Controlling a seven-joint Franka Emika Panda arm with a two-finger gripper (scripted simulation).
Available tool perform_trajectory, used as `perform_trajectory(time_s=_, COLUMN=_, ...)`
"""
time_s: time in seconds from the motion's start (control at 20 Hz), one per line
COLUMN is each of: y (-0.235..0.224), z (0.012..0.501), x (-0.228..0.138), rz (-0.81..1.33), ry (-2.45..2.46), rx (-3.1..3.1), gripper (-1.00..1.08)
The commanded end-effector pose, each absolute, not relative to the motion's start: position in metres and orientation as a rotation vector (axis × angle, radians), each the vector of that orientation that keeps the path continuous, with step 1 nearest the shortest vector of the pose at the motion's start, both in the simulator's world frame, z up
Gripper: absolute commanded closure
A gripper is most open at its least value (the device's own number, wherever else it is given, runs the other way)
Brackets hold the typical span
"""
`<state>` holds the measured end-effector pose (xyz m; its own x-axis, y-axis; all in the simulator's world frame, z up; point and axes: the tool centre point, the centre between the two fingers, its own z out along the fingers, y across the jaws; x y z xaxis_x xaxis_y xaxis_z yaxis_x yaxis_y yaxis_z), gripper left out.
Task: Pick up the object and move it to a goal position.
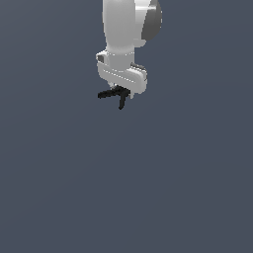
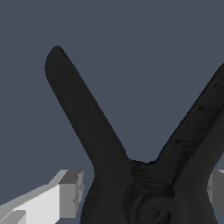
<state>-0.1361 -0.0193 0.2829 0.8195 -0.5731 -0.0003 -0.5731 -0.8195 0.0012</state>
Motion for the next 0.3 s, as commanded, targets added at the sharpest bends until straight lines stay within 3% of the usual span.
perform_trajectory(time_s=0.0, y=-0.0191, z=0.2856, x=-0.1371, rz=0.001, ry=-0.944, rx=2.996, gripper=1.08)
perform_trajectory(time_s=0.25, y=-0.0191, z=0.2839, x=-0.1352, rz=0.0, ry=-0.944, rx=2.996, gripper=1.08)
